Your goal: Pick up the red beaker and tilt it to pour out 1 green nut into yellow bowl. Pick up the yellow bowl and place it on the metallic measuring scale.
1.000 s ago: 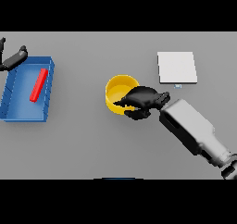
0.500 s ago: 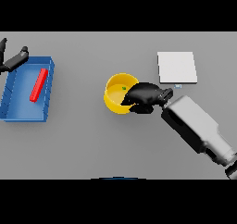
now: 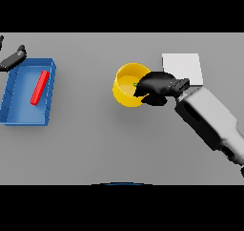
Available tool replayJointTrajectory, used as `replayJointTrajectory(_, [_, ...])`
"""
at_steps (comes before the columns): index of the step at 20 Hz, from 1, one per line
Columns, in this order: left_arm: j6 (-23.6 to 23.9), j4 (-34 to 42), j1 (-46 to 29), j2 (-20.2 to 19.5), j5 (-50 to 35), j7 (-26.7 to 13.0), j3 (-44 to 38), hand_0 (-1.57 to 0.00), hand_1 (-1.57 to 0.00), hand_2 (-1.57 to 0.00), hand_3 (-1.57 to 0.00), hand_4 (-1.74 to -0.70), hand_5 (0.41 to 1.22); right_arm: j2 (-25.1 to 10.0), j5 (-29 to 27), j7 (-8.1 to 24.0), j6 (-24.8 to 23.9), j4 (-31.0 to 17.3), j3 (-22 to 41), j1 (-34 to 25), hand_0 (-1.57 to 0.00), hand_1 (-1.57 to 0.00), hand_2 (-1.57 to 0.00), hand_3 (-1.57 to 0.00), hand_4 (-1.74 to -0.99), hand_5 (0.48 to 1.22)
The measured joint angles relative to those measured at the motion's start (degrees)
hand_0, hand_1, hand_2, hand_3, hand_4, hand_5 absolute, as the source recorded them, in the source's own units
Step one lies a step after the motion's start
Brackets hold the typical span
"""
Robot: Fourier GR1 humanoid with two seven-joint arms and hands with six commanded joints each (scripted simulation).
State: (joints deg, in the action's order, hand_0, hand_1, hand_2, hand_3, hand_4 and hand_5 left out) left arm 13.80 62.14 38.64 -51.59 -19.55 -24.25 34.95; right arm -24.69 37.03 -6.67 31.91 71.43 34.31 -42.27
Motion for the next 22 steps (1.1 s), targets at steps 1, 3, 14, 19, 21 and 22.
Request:
replayJointTrajectory(1, [0.3, -0.4, 0.0, -0.1, 0.3, 0.0, 0.0, 0.00, 0.00, 0.00, 0.00, -0.80, 0.744, -0.2, -0.4, -0.4, 0.1, -0.6, -0.4, -0.5, -1.57, -1.56, -1.56, -1.29, -1.723, 1.219])
replayJointTrajectory(3, [0.6, -0.8, 0.1, 0.5, 0.7, -0.2, 0.3, 0.00, 0.00, 0.00, 0.00, -0.79, 0.748, -2.0, -0.7, -0.8, -0.7, -1.2, -1.6, -1.3, -1.47, -1.53, -1.57, -1.28, -1.723, 1.220])
replayJointTrajectory(14, [-0.9, -1.4, 0.2, 0.3, -0.6, -0.2, -0.5, 0.00, 0.00, 0.00, 0.00, -0.80, 0.753, -7.4, 1.0, -1.3, -6.6, -12.9, -4.2, -6.2, -1.56, -1.57, -1.57, -1.29, -1.724, 1.221])
replayJointTrajectory(19, [0.2, 1.7, -0.5, -1.3, -1.2, -2.5, -0.9, 0.00, 0.00, 0.00, 0.00, -0.82, 0.762, -7.1, 2.0, -0.7, -10.1, -21.3, -4.9, -7.8, -1.54, -1.46, -1.53, -1.45, -1.727, 1.221])
replayJointTrajectory(21, [1.0, 2.5, -1.2, -1.5, -1.1, -3.3, -0.7, 0.00, 0.00, 0.00, 0.00, -0.83, 0.767, -7.0, 1.9, -1.3, -11.8, -24.9, -5.4, -7.9, -1.53, -1.42, -1.50, -1.49, -1.729, 1.221])
replayJointTrajectory(22, [1.3, 3.3, -1.7, -1.7, -1.4, -3.2, -0.8, 0.00, 0.00, 0.00, 0.00, -0.83, 0.771, -7.0, 1.8, -1.9, -12.3, -26.2, -5.6, -8.2, -1.53, -1.41, -1.48, -1.51, -1.729, 1.221])
